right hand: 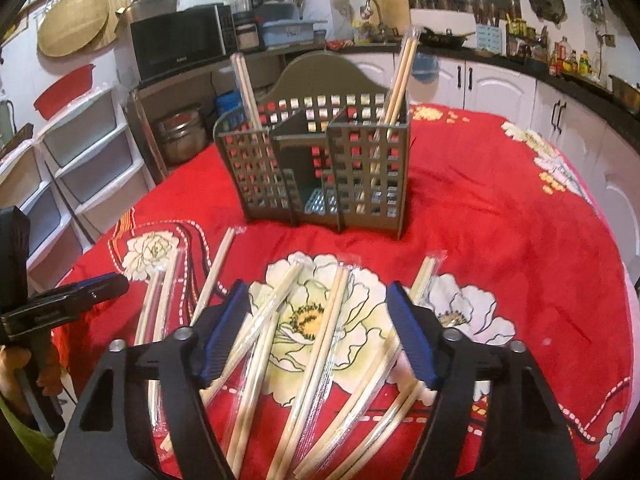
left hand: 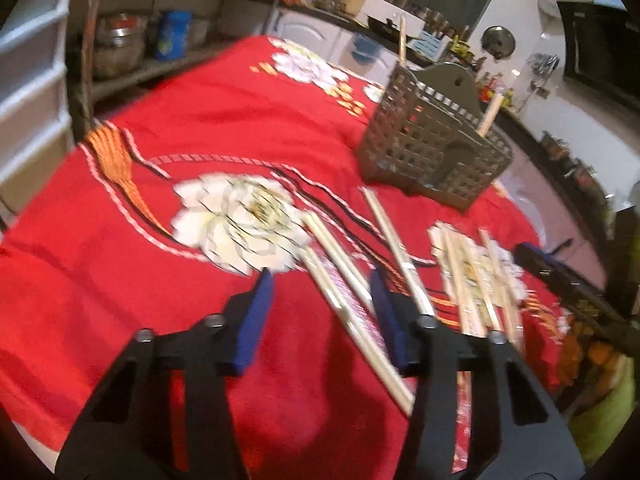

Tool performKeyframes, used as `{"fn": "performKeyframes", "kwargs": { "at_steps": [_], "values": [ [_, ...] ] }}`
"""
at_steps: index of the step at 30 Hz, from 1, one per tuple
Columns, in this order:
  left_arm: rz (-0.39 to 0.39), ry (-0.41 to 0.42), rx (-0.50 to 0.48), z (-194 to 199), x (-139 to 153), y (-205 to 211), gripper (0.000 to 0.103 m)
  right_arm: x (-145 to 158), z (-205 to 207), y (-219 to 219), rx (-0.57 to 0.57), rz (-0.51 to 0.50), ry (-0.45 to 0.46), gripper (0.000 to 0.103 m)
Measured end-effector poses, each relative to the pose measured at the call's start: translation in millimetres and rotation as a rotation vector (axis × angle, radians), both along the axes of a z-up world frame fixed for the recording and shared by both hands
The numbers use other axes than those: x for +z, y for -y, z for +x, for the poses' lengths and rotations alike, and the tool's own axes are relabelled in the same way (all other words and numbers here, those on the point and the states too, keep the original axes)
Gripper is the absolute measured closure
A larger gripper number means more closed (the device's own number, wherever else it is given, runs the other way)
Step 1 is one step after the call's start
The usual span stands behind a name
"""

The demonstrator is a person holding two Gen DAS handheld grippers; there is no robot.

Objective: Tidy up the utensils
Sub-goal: 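Lower the right tool onto another chopstick pair and close it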

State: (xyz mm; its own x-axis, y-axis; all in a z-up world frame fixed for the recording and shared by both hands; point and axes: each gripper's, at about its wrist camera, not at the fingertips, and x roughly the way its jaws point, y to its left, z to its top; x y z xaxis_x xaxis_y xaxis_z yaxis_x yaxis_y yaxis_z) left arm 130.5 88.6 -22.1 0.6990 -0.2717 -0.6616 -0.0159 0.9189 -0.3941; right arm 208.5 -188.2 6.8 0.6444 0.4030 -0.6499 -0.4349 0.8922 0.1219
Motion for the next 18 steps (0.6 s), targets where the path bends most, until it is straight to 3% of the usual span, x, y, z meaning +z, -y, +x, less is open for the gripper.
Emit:
{"fn": "performKeyframes", "kwargs": {
  "at_steps": [3, 7, 18],
  "values": [
    [-0.039, -0.044, -0.024, 3.7, -7.1, 3.7, 0.080, -7.4, 5.9, -2.0, 0.013, -0.019, -0.041, 0.056],
    [-0.075, -0.108, -0.022, 11.0, -18.8, 5.9, 0.084, -15.5, 14.2, -3.5, 0.024, -0.028, -0.079, 0.066],
    [-0.076, -0.146, 0.030, 32.8, -22.4, -1.6, 0.091, -38.7, 42.8, -6.9, 0.015, -0.078, -0.185, 0.072]
  ]
}}
